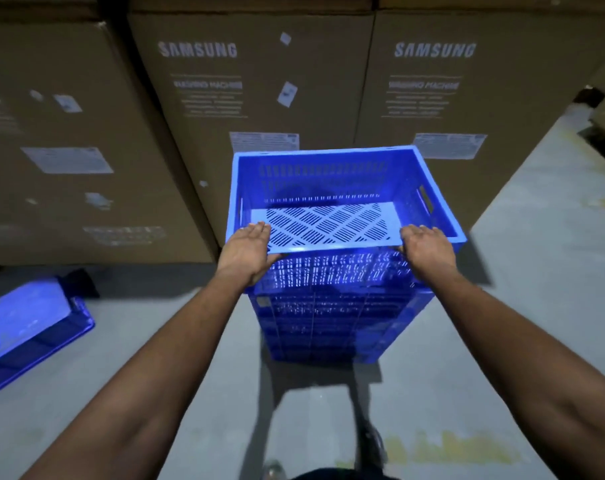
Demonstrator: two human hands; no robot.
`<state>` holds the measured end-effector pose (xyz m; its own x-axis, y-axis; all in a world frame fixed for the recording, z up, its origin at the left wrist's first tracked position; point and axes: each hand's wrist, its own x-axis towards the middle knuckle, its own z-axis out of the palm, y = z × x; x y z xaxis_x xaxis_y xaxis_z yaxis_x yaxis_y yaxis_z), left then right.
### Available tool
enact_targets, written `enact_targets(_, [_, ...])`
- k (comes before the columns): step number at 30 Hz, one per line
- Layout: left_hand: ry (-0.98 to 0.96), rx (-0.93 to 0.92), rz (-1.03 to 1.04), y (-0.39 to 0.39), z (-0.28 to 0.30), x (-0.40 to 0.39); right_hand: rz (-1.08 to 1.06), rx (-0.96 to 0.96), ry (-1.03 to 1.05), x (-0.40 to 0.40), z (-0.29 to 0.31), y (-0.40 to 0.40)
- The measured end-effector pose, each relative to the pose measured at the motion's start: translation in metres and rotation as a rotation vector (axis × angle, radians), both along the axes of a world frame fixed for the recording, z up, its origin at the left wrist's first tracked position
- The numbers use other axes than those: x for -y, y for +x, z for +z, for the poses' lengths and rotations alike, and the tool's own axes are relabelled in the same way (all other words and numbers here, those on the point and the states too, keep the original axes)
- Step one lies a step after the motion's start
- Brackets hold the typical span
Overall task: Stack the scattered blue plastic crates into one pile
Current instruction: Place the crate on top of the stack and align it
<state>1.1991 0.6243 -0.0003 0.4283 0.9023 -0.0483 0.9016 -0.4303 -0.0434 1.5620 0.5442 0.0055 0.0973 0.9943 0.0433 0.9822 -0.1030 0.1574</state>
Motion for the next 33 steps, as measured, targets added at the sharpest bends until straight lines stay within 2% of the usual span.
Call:
enact_targets(8, [-0.053,-0.021,-0.023,0.001,0.017,-0.008,0.011,0.092,-0.035,0.020,-0.001,-0.005])
enact_targets(12, [-0.046,-0.011,0.052,0.011,0.013,0.002,0.038,0.100,-0.036,0.008,0.005,0.005])
enact_targets(18, [-0.099,-0.048,0.025,0.018,0.012,-0.006,-0.036,0.174,-0.093,0.024,-0.002,0.005])
enact_targets(25, [-0.060,-0.024,0.065,0.026,-0.001,0.006,-0.041,0.146,-0.117,0.004,0.001,0.021])
enact_targets(33, [-0.013,-0.032,0.037,0.024,0.014,-0.002,-0.101,0.044,-0.047,0.013,-0.010,0.012])
